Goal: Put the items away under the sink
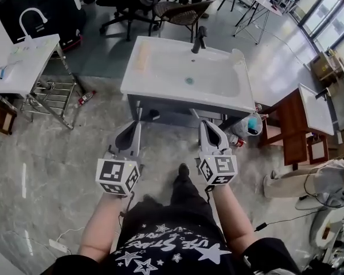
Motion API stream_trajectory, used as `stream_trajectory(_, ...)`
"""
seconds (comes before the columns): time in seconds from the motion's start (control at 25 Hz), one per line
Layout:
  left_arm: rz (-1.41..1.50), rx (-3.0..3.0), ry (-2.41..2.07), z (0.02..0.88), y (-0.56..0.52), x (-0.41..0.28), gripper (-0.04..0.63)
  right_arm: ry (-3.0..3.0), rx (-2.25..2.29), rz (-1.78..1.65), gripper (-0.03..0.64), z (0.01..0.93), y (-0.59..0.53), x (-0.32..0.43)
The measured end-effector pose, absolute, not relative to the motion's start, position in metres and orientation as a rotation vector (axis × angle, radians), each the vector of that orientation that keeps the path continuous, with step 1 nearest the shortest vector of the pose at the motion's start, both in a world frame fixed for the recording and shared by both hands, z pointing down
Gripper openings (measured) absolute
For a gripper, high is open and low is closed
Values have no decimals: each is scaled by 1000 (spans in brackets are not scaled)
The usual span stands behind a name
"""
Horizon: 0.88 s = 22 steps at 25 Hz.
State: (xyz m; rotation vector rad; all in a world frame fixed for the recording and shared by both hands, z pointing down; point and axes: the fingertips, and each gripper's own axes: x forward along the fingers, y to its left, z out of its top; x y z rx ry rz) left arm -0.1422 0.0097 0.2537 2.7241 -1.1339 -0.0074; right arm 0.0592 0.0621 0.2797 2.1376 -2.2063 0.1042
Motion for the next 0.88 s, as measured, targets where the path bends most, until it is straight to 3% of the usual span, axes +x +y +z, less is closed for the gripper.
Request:
stream_trajectory(0.32,43,2753,-1092,253,-18,-82,9,-2191,2218,122,3,276,31,118)
stream_trajectory(0.88,101,2730,-1116,259,-89,114,9,-2105,2341,224,3,293,-29,339)
